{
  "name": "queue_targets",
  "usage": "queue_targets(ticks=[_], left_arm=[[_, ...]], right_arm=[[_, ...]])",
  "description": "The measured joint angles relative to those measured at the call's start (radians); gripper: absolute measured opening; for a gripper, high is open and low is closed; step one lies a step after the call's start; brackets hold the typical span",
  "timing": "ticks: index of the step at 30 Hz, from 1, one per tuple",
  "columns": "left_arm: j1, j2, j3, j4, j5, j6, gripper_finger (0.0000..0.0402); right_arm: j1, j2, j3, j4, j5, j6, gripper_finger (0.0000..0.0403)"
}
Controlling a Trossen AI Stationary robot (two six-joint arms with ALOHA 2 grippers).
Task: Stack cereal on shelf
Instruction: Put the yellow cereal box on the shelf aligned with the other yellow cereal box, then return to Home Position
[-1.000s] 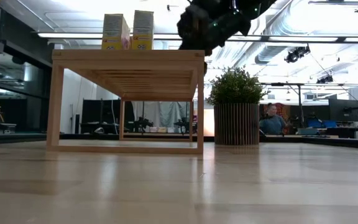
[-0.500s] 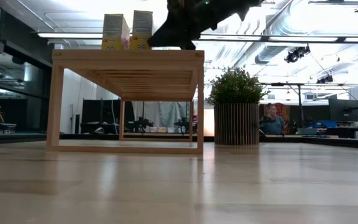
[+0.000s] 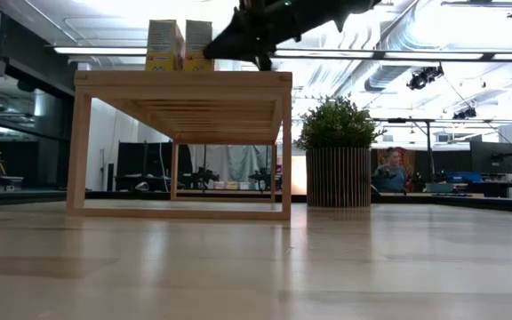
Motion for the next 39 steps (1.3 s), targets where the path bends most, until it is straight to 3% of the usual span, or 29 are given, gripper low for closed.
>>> queue_targets(ticks=[5,12,29,31,34,39], left_arm=[[0.000,0.000,0.000,0.000,-0.001,-0.003,0.0000],[0.000,0.000,0.000,-0.002,0.000,-0.010,0.0000],[0.000,-0.001,0.000,0.030,0.004,0.024,0.0000],[0.000,-0.002,0.000,0.025,0.053,0.018,0.0000],[0.017,-0.002,-0.012,0.034,0.205,0.019,0.0000],[0.137,-0.062,-0.140,0.108,0.462,-0.009,0.0000]], right_arm=[[0.000,0.021,0.000,0.010,-0.002,0.033,0.0000],[0.000,0.004,-0.001,-0.029,-0.086,-0.007,0.0000],[-0.074,-0.226,-0.001,-0.443,-0.058,-0.102,0.0000],[-0.081,-0.257,-0.001,-0.485,-0.046,-0.104,0.0000],[-0.086,-0.301,-0.001,-0.530,-0.020,-0.092,0.0000],[-0.086,-0.347,-0.001,-0.550,0.033,-0.053,0.0000]])
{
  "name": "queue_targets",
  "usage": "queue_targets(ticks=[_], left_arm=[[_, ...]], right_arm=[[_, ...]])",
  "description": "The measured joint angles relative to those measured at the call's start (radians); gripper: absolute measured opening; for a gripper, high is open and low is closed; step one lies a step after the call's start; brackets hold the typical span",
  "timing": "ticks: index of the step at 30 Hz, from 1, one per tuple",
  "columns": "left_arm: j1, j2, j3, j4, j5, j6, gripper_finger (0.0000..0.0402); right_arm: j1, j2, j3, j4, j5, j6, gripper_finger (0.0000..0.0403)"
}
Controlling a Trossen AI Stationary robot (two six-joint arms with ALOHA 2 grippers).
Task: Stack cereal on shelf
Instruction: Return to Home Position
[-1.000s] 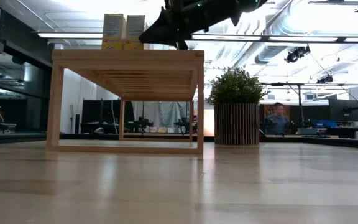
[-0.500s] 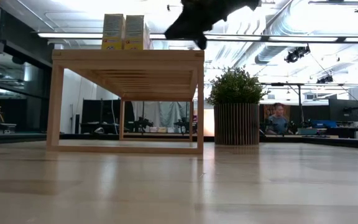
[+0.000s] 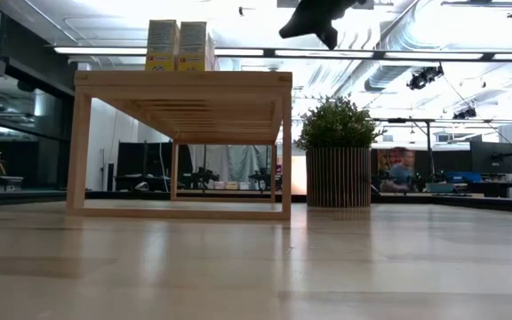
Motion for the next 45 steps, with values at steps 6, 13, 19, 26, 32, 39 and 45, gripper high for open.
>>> queue_targets(ticks=[6,13,19,26,32,39,45], left_arm=[[0.175,-0.168,-0.157,0.148,0.222,-0.028,0.0000],[0.239,-0.394,-0.349,0.163,0.309,-0.141,0.0000],[0.239,-0.532,-0.580,0.347,0.310,-0.245,0.0000],[0.233,-0.560,-0.800,0.626,0.309,-0.299,0.0000],[0.233,-0.562,-0.812,0.577,0.309,-0.315,0.0000],[0.232,-0.561,-0.812,0.409,0.334,-0.223,0.0000],[0.233,-0.561,-0.812,0.252,0.281,-0.081,0.0000]], right_arm=[[0.000,-0.013,0.000,0.000,0.035,0.075,0.0000],[0.000,-0.014,0.000,0.000,0.035,0.161,0.0000],[0.000,-0.019,0.000,-0.010,0.021,0.170,0.0000],[0.000,-0.026,0.000,-0.064,-0.060,0.114,0.0000],[0.000,-0.074,0.000,-0.169,-0.059,0.105,0.0000],[0.000,-0.151,0.000,-0.341,-0.060,0.013,0.0000],[0.000,-0.243,0.000,-0.435,-0.061,-0.055,0.0000]])
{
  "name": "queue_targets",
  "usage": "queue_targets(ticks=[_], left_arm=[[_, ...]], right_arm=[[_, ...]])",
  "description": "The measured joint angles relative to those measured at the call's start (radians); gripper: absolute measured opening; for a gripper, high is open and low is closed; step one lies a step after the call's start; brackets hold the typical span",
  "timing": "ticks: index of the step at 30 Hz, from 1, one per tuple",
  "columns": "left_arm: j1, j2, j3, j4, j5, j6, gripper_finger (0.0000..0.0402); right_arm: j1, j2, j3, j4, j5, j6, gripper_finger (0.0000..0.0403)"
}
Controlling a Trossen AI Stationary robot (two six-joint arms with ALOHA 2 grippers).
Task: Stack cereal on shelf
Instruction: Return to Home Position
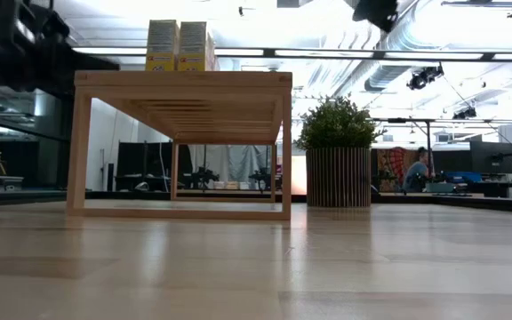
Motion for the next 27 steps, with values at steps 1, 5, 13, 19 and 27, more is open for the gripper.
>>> queue_targets(ticks=[1,5,13,19,27], left_arm=[[0.000,0.001,0.000,-0.031,-0.013,0.000,0.0000],[0.000,0.015,0.000,-0.025,-0.031,-0.011,0.0000],[0.000,0.018,0.000,-0.028,-0.032,-0.002,0.0000],[0.000,0.018,0.000,-0.028,-0.032,-0.006,0.0000],[0.000,0.018,0.000,-0.028,-0.032,-0.006,0.0000]], right_arm=[[0.000,-0.021,0.000,-0.010,0.000,-0.005,0.0000],[0.000,-0.102,0.000,-0.032,-0.001,-0.016,0.0000],[0.000,-0.276,-0.062,-0.010,-0.001,-0.023,0.0000],[0.001,-0.535,-0.479,0.317,-0.068,0.139,0.0000],[0.001,-0.848,-0.973,0.809,-0.020,0.260,0.0000]])
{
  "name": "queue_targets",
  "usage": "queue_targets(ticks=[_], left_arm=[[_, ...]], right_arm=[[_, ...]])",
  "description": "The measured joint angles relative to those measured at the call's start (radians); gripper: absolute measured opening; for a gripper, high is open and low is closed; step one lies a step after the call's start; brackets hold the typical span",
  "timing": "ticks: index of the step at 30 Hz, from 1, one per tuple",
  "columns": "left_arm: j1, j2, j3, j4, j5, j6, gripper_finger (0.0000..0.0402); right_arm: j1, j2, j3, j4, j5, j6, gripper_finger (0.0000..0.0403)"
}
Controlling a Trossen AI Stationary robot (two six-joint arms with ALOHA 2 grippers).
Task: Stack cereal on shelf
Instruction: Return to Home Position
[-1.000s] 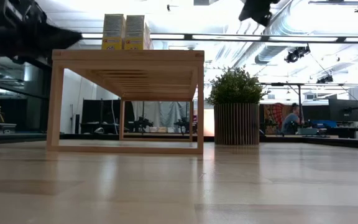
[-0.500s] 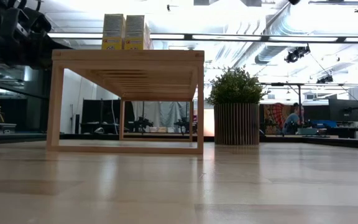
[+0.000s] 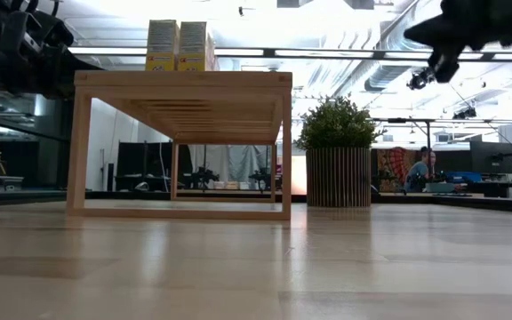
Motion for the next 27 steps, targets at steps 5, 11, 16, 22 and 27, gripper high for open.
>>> queue_targets(ticks=[5,11,16,22,27], left_arm=[[0.000,0.000,0.000,0.000,0.000,0.000,0.0001],[0.000,0.000,0.000,0.000,0.000,0.000,0.0001],[0.000,0.000,0.000,0.001,0.000,0.000,0.0001],[0.000,0.000,0.000,0.001,0.000,0.000,0.0002],[0.000,0.000,0.000,0.001,0.000,0.000,0.0003]], right_arm=[[0.000,-0.120,-0.165,0.169,0.095,-0.003,0.0000],[0.000,-0.217,-0.273,0.182,0.090,-0.003,0.0000],[0.000,-0.290,-0.338,0.177,0.090,-0.023,0.0000],[0.000,-0.314,-0.359,0.141,0.118,-0.068,0.0000],[0.000,-0.306,-0.359,0.138,0.122,-0.117,0.0000]])
